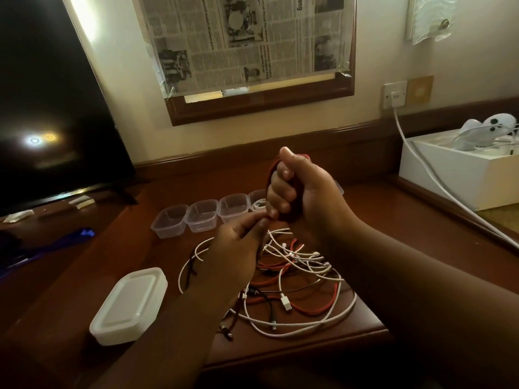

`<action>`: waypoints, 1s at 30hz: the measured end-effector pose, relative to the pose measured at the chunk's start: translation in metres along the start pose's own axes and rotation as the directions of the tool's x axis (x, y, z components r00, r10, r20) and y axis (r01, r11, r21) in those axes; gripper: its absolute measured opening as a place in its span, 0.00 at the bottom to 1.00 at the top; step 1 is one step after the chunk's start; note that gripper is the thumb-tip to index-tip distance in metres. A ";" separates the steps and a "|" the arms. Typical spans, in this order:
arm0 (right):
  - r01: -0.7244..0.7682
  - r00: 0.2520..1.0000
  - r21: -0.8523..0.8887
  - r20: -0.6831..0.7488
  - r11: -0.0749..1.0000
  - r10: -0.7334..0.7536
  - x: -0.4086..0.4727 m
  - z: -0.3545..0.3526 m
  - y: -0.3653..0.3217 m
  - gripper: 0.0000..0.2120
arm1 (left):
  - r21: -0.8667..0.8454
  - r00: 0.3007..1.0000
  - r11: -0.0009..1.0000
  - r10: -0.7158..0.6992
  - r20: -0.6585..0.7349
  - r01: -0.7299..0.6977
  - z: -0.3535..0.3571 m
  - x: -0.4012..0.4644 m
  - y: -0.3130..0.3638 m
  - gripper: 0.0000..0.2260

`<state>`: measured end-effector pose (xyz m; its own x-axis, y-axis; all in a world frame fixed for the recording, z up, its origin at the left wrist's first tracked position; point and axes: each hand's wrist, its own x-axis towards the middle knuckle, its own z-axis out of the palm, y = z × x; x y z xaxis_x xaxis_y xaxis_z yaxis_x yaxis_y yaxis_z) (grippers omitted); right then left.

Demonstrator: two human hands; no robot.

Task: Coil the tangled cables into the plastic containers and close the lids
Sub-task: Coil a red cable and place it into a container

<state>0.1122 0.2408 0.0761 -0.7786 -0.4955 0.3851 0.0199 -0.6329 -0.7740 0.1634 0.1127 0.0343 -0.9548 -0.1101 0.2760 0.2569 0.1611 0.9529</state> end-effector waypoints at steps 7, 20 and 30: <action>-0.091 0.992 0.042 0.092 0.995 0.087 0.002 -0.010 -0.007 0.19 | 0.349 0.989 0.926 0.125 0.081 -0.145 -0.021 -0.001 0.003 0.15; -0.413 0.765 0.004 0.544 0.911 0.345 0.000 -0.020 0.026 0.14 | 0.121 0.924 0.916 0.382 0.021 -0.382 -0.006 -0.008 -0.004 0.16; -0.451 0.857 -0.236 0.155 0.861 0.492 0.019 -0.033 0.031 0.16 | 0.194 0.943 0.924 0.331 0.024 -0.330 -0.010 0.028 -0.037 0.18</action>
<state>0.0772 0.2311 0.0428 -0.5601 -0.8280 0.0275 0.2205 -0.1810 -0.9584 0.1289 0.0934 0.0077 -0.8190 -0.0273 0.5731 0.5231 0.3750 0.7653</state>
